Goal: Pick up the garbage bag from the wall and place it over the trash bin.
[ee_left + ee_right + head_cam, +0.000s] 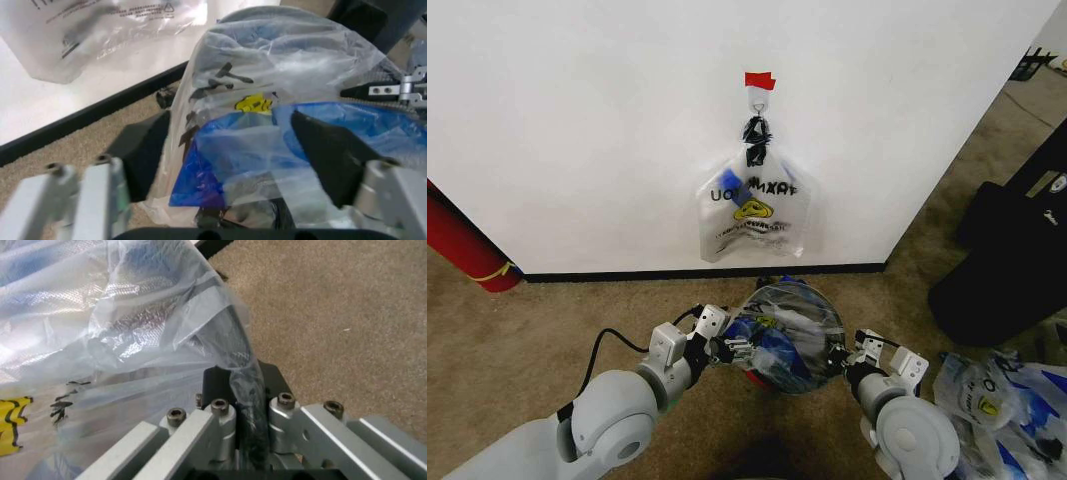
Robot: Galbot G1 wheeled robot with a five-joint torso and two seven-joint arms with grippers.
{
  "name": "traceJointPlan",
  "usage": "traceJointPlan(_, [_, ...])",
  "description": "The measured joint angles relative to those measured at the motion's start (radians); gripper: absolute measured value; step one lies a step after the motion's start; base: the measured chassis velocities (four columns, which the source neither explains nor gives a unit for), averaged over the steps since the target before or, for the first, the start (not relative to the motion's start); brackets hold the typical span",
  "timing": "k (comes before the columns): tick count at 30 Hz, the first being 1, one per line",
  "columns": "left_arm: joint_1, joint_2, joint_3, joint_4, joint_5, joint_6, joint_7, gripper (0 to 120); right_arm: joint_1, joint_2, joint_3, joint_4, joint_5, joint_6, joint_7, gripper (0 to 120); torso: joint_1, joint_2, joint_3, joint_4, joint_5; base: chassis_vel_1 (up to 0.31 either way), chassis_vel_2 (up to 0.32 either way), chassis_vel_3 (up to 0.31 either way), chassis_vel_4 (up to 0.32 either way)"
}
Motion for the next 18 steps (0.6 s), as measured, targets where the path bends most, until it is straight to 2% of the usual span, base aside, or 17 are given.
traceJointPlan(1, [0.002, 0.001, 0.0, 0.0, 0.002, 0.0, 0.0, 69, 0.001, 0.001, -0.002, -0.001, 0.0, 0.002, 0.0, 0, 0.0, 0.0, 0.0, 0.0, -0.0001, 0.0, 0.0, 0.0, 0.0])
traceJointPlan(2, [0.002, 0.001, 0.0, 0.0, 0.002, 0.0, 0.0, 69, 0.001, 0.001, -0.002, -0.001, 0.0, 0.002, 0.0, 0, 0.0, 0.0, 0.0, 0.0, -0.0001, 0.0, 0.0, 0.0, 0.0])
traceJointPlan(8, [0.009, -0.002, 0.007, 0.008, 0.003, 0.0, -0.012, 40, 0.021, 0.009, -0.004, -0.014, 0.015, 0.008, 0.008, 0, 0.0, 0.0, 0.0, 0.0, -0.0001, 0.0, 0.0, 0.0, 0.0])
traceJointPlan(10, [0.01, -0.002, 0.007, 0.008, 0.004, 0.001, -0.013, 37, 0.022, 0.008, -0.004, -0.015, 0.016, 0.008, 0.009, 0, 0.0, 0.0, 0.0, 0.0, 0.0, 0.0, 0.0, 0.0, 0.0])
traceJointPlan(13, [0.016, 0.0, 0.007, 0.007, 0.005, -0.001, -0.015, 24, 0.024, 0.006, -0.003, -0.017, 0.02, 0.01, 0.015, 0, 0.0, 0.0, 0.0, -0.0001, 0.0, 0.0, 0.0, 0.0, 0.0])
traceJointPlan(18, [0.025, 0.0, 0.005, 0.005, 0.008, -0.009, -0.018, 9, 0.022, 0.004, -0.001, -0.018, 0.025, 0.01, 0.017, 0, 0.0, 0.0, 0.0, -0.0001, 0.0, 0.0, 0.0, 0.0, 0.0])
